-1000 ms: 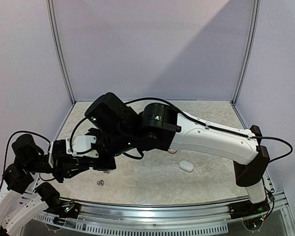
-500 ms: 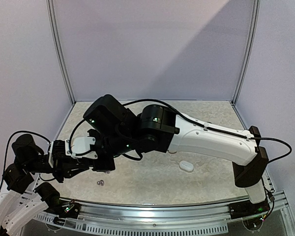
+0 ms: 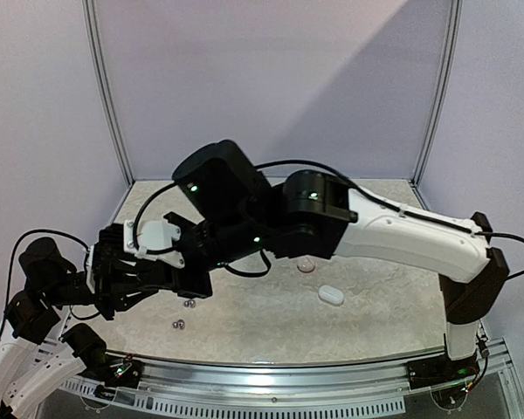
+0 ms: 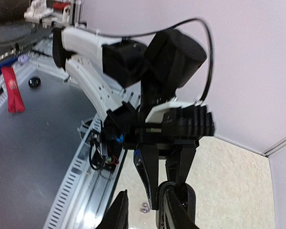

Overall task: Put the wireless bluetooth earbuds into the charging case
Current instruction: Insert the left earbud into the left side groove of the charging case, then close the charging case with the earbuds at the center of the board.

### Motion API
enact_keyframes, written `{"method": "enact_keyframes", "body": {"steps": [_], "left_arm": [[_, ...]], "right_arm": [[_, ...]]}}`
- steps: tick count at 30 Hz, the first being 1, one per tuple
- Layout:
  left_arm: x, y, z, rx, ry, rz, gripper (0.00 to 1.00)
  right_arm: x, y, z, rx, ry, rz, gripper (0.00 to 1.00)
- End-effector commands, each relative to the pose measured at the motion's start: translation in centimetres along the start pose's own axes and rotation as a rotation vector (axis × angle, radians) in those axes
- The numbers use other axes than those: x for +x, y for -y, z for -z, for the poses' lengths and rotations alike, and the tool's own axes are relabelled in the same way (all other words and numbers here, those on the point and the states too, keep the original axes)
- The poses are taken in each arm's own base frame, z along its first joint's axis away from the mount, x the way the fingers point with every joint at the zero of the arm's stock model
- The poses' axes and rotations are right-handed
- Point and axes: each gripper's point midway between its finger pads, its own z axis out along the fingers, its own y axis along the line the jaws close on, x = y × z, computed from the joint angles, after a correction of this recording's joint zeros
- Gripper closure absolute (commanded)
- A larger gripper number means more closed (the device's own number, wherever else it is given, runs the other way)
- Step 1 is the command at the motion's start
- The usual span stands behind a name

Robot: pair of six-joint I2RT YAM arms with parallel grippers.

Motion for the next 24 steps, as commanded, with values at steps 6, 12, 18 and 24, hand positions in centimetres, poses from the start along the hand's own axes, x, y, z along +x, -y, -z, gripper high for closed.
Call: {"method": "enact_keyframes", "body": {"steps": [6,12,18,24], "left_arm": [[-1.5,-0.2,0.6,-0.04,0.029,-0.116,1.0],[-1.7,-0.3,1.0,-0.053,-0.016,-0.202,1.0],[-1.5,-1.7,0.9,-0.122,-0.026,-0.18,1.0],[-1.2,-2.1,0.9,-0.142,-0.036,-0.163,1.0]], "right_arm": [[1.6,11.0,3.2,0.533,-0.045,-0.27,0.94],[4.3,8.0,-1.4,0.353,-0.137,-0.214,0.96],[3.2,1.0,-2.3,0.11,-0.125,-0.039,0.94],[3.2,2.8,0.9,0.268,-0.141,-0.012,0.79]]}}
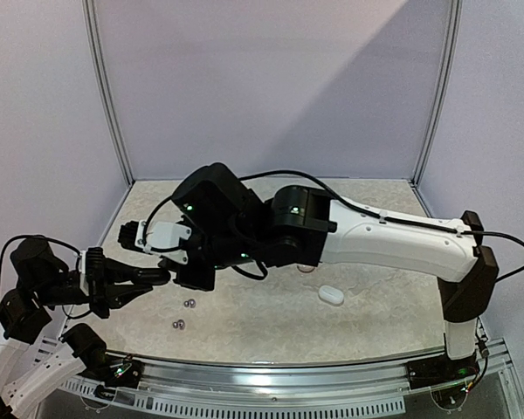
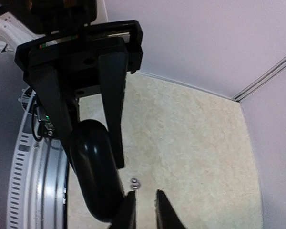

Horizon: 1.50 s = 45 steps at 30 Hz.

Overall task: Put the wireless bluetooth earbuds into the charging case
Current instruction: Close the charging case with the earbuds at the center of the board, then pass from the left arm to the right, then place the charging case with the earbuds at the center of the board.

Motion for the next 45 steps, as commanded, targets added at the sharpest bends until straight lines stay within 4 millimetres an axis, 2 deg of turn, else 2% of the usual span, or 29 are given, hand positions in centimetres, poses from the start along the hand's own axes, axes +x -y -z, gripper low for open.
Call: {"method": "enact_keyframes", "body": {"steps": [1,3,4,5,8,11,14,17,21,23,25,26,27,28,29,30,32,33,34,36,37,39,41,45], "left_arm": [[0.1,-1.7,-0.1,-0.087,-0.016,-0.001,1.0],[-0.1,-1.3,-0.1,-0.059,-0.003,-0.001,1.0],[-0.3,-0.4,-0.2,-0.007,0.017,0.018,1.0],[-0.4,-0.1,-0.2,0.008,0.023,0.022,1.0],[-0.6,0.5,-0.2,0.045,0.038,0.028,1.0],[-0.8,1.0,-0.2,0.076,0.051,0.036,1.0],[-0.9,1.2,-0.2,0.092,0.06,0.043,1.0],[-1.0,1.3,-0.2,0.093,0.061,0.047,1.0],[-1.1,1.1,-0.1,0.082,0.065,0.048,1.0],[-1.0,1.1,-0.1,0.084,0.064,0.052,1.0],[-1.0,1.1,-0.1,0.082,0.065,0.057,1.0],[-1.0,0.9,-0.2,0.07,0.064,0.063,1.0],[-0.7,0.5,-0.2,0.048,0.057,0.078,0.86],[-0.6,0.0,-0.3,0.018,0.052,0.093,0.55],[-0.6,-0.4,-0.3,-0.003,0.056,0.096,0.08],[-0.7,-0.6,-0.3,-0.009,0.059,0.095,0.02],[-0.8,-0.7,-0.3,-0.014,0.062,0.1,0.01],[-0.7,-0.9,-0.3,-0.025,0.059,0.111,0.01],[-0.5,-1.1,-0.3,-0.039,0.054,0.127,0.01],[0.1,-1.3,-0.4,-0.054,0.041,0.148,0.01],[0.3,-1.3,-0.4,-0.058,0.037,0.151,0.01],[0.3,-1.2,-0.3,-0.061,0.042,0.15,0.01],[0.2,-1.3,-0.2,-0.069,0.045,0.144,0.01],[0.3,-1.2,-0.1,-0.068,0.042,0.144,0.01]], "right_arm": [[-2.0,0.3,4.2,0.079,0.051,0.031,0.71],[-0.9,1.5,4.5,0.121,0.01,0.015,0.52],[0.3,1.6,4.3,0.081,-0.021,-0.015,0.34],[0.7,0.9,4.1,0.039,-0.027,-0.015,0.27],[0.7,-0.7,3.2,-0.044,-0.021,-0.005,0.2],[-0.2,-0.8,2.3,-0.064,0.006,-0.017,0.21],[-0.5,-1.7,0.9,-0.113,0.021,-0.021,0.29],[-0.6,-1.8,0.2,-0.135,0.041,-0.031,0.49],[-0.3,-1.9,0.0,-0.156,0.038,-0.049,0.63],[-0.3,-1.9,0.0,-0.169,0.042,-0.053,0.79],[-0.5,-1.8,0.3,-0.184,0.052,-0.063,1.0],[-0.5,-1.5,0.5,-0.185,0.058,-0.077,1.0],[-0.4,-0.8,0.5,-0.176,0.061,-0.095,1.0],[-0.1,0.0,0.5,-0.16,0.057,-0.137,1.0],[0.3,1.4,0.7,-0.134,0.053,-0.182,1.0],[1.1,3.0,0.9,-0.101,0.043,-0.227,1.0],[3.4,6.8,1.2,-0.034,0.007,-0.379,1.0],[5.4,8.8,1.3,-0.013,-0.022,-0.483,1.0],[8.6,11.3,1.5,0.004,-0.066,-0.661,1.0],[14.1,14.1,1.8,-0.024,-0.127,-0.938,1.0],[17.0,14.9,1.8,-0.045,-0.156,-1.108,1.0],[22.1,15.7,2.0,-0.089,-0.184,-1.326,1.0],[26.8,16.5,2.6,-0.06,-0.192,-1.462,1.0],[34.4,18.5,6.1,0.105,-0.215,-1.61,1.0]]}}
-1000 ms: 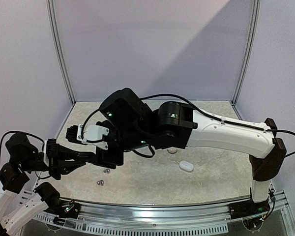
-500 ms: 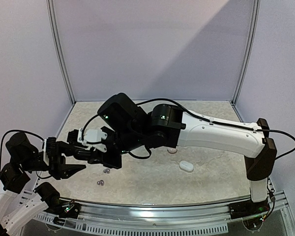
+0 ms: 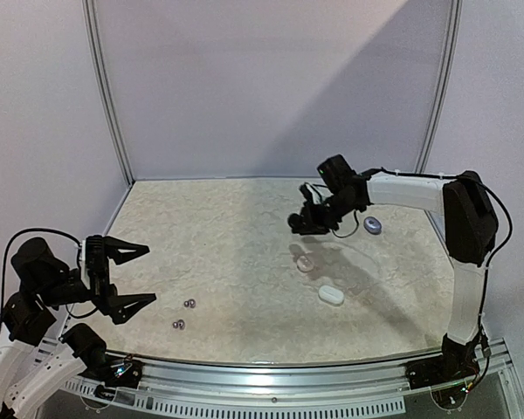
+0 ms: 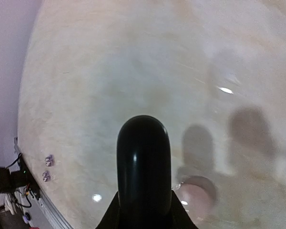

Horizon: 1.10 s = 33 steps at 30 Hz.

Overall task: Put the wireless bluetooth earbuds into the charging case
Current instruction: Place the charging case with the earbuds at the center of the board.

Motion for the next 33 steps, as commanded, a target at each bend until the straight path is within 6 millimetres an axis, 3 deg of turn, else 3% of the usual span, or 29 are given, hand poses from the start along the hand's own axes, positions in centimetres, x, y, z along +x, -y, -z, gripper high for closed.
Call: {"method": "enact_keyframes", "body": {"steps": [1,3,6,14,23,28,30,33], "left_arm": [[0.3,0.0,0.1,-0.01,0.002,0.008,0.01],[0.4,0.0,0.1,-0.011,0.004,0.006,0.01],[0.4,0.0,0.2,-0.012,0.006,0.004,0.01],[0.3,0.0,0.2,-0.013,0.008,-0.001,0.01],[0.3,0.0,0.3,-0.016,0.005,-0.003,0.01],[0.4,-0.1,0.2,-0.017,0.004,-0.003,0.01],[0.4,-0.1,0.2,-0.016,0.003,-0.001,0.01],[0.3,0.0,0.2,-0.015,0.004,-0.003,0.01]], "right_arm": [[0.8,2.3,3.1,-0.043,0.029,-0.212,1.0],[1.2,6.0,3.7,-0.016,0.032,-0.283,1.0],[2.2,9.3,3.8,0.004,0.013,-0.347,1.0],[4.2,13.9,2.7,0.077,-0.095,-0.389,0.91],[4.4,16.1,2.5,0.1,-0.154,-0.392,0.85],[4.1,17.0,2.9,0.15,-0.173,-0.383,0.53],[3.3,17.1,3.7,0.183,-0.165,-0.357,0.38],[1.2,16.7,5.9,0.247,-0.134,-0.295,0.25]]}}
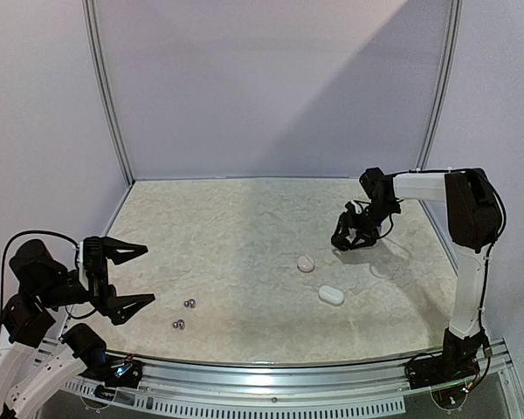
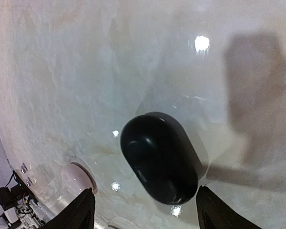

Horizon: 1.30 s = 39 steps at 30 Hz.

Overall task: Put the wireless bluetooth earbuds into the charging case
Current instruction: Place the charging case with the earbuds at the center of the board, then pick up the charging case from the center of the board.

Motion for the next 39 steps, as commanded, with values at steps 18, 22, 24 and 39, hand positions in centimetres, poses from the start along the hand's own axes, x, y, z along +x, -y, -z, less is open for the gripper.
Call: {"method": "enact_keyframes", "body": {"steps": [18,22,24,39], "left_arm": [[1.2,0.0,-0.3,0.012,-0.032,0.012,0.01],[1.3,0.0,-0.3,0.012,-0.037,0.011,0.01],[1.3,0.0,-0.3,0.011,-0.038,0.012,0.01],[1.4,0.2,-0.3,0.023,-0.038,0.01,0.01]], "right_arm": [[-9.4,7.2,8.5,0.668,0.125,0.501,0.01],[-10.4,8.4,6.8,0.634,0.101,0.491,0.01],[-10.5,9.3,6.4,0.636,0.087,0.48,0.01],[-9.1,10.9,3.1,0.543,0.018,0.44,0.67]]}}
